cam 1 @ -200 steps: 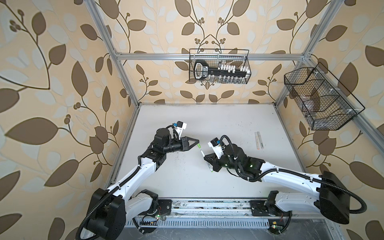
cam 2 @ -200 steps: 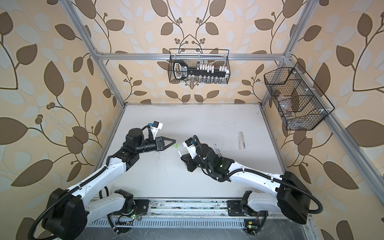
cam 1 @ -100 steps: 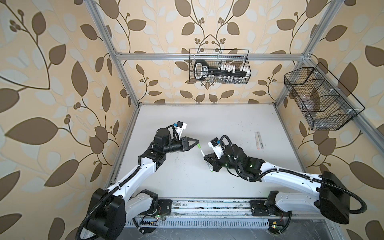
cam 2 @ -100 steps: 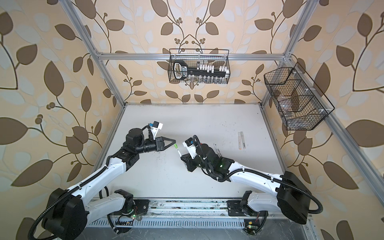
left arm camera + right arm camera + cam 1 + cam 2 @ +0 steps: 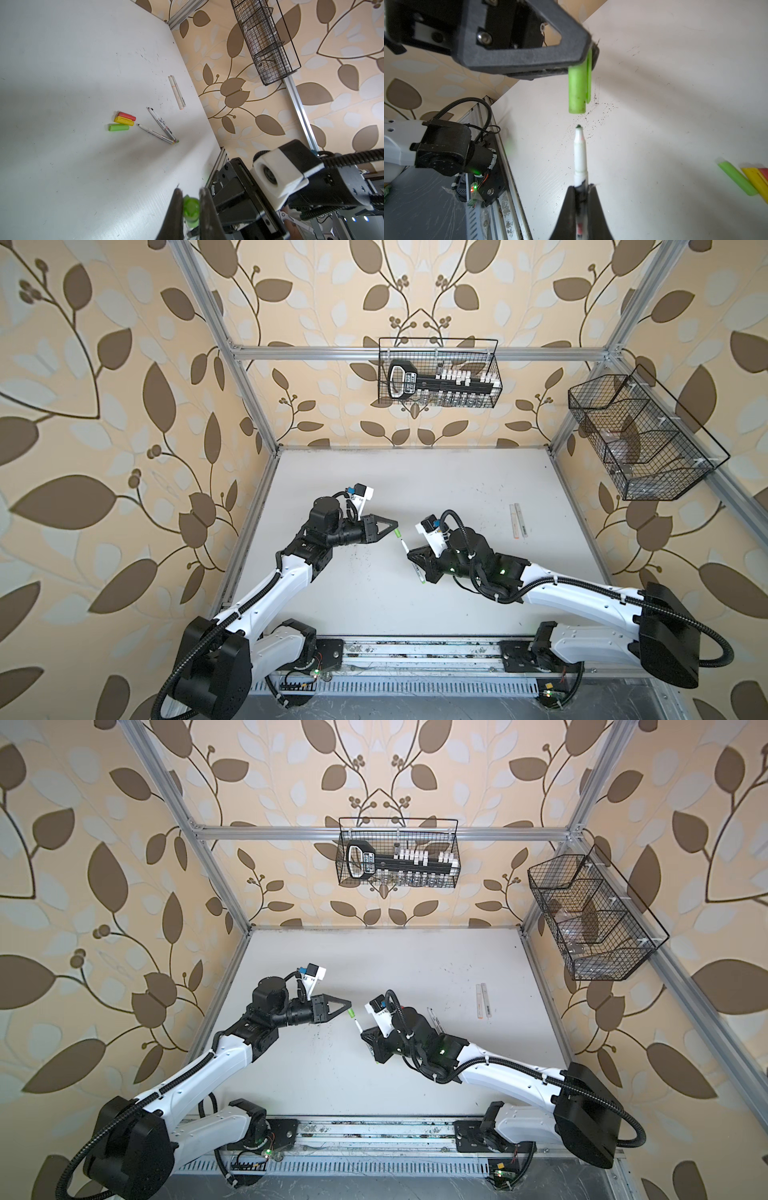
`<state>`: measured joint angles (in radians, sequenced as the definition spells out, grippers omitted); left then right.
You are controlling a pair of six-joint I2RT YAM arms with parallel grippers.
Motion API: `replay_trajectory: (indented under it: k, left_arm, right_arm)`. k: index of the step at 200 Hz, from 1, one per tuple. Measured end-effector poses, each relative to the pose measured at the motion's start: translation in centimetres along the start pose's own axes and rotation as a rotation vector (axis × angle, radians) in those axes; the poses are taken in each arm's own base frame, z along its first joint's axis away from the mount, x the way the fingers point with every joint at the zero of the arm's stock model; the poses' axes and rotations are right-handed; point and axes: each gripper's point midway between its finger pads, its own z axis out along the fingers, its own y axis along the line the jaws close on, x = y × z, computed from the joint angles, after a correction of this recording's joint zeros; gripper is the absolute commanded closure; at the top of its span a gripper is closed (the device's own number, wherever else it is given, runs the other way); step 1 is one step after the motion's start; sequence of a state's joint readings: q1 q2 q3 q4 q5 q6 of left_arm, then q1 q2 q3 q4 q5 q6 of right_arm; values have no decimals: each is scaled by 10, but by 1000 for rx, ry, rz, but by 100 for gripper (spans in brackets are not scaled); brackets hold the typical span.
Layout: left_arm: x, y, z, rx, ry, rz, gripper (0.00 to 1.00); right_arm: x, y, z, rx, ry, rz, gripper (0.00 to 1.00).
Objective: Insert the pens into the pen caps
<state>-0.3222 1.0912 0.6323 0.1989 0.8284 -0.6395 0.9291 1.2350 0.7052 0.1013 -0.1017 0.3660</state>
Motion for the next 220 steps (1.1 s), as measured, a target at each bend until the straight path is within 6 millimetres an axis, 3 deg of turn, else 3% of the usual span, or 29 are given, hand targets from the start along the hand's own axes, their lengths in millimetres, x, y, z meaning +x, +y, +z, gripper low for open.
replay_trajectory:
  k: [220]
  left_arm:
    - [14, -7, 9, -3, 59, 42, 100]
  right_arm:
    - [-16, 0, 2, -2, -21, -2, 96]
